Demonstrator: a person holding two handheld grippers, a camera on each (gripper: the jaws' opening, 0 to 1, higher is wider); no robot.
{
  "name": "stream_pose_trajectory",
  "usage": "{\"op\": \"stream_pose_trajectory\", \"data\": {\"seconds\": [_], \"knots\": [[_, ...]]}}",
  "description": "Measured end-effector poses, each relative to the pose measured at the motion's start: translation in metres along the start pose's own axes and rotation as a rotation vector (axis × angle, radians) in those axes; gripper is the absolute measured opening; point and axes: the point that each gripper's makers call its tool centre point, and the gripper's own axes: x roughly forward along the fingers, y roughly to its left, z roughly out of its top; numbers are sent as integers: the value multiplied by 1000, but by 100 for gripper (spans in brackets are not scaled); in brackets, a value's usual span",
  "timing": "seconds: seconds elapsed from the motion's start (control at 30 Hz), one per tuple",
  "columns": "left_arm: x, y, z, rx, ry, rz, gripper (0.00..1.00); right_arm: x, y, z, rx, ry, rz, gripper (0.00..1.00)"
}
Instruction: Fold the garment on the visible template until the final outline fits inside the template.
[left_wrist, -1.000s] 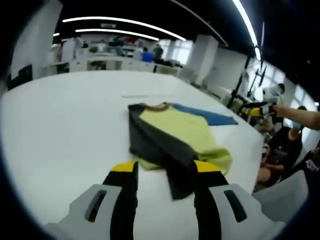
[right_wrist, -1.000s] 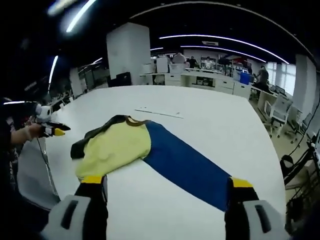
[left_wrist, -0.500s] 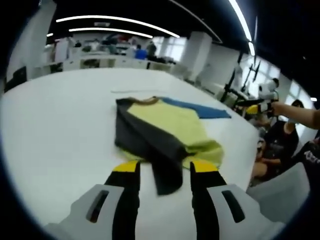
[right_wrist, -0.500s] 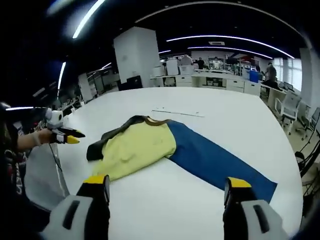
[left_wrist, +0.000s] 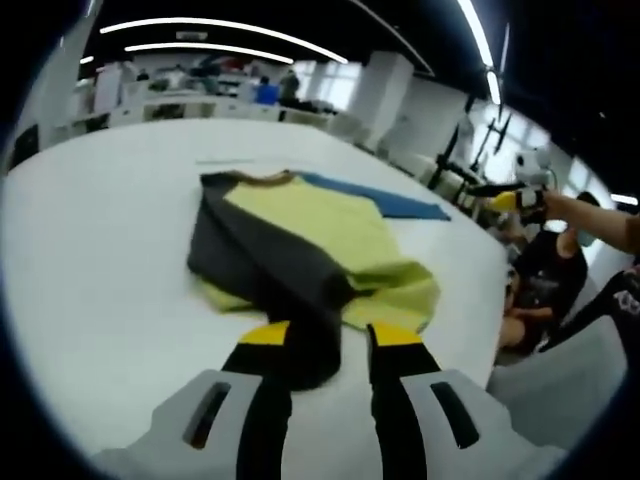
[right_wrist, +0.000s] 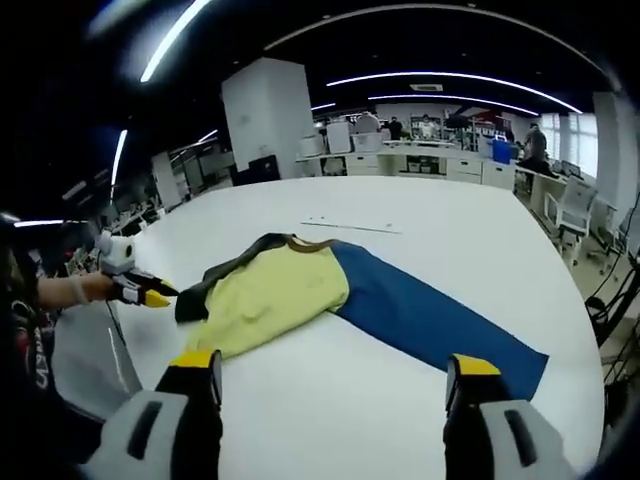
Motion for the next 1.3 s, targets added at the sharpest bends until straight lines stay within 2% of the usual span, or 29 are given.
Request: {"op": "stream_pose_trajectory", "data": {"seconds": [0.27,0.4,0.43,0.53,0.7,1.03,1.1,1.3], "knots": [[13,2,1,-2,1,-8,12,-3,-3,-3,0,8,-12,93],[14,4,1,-2,-2,-13,0,-3,-3,-3,3,12,-11,93],[13,6,6,-2,-21,0,0,-3,-3,-3,3,12,-11,93],[9,5,8,4,-19,-6,0,-2,-2,-3,-3,13,-8,92],[-1,10,26,22,-61,9,0,2,1,-3,-3,16,2,92],[-23,23,76,28,-167,28,0,8,2,-10,-10,38,10,91],[-23,27,80,21,-172,28,0,8,2,-11,-12,42,10,91],[-9,58,86,-29,-175,54,0,7,2,-14,-5,46,8,91]]}}
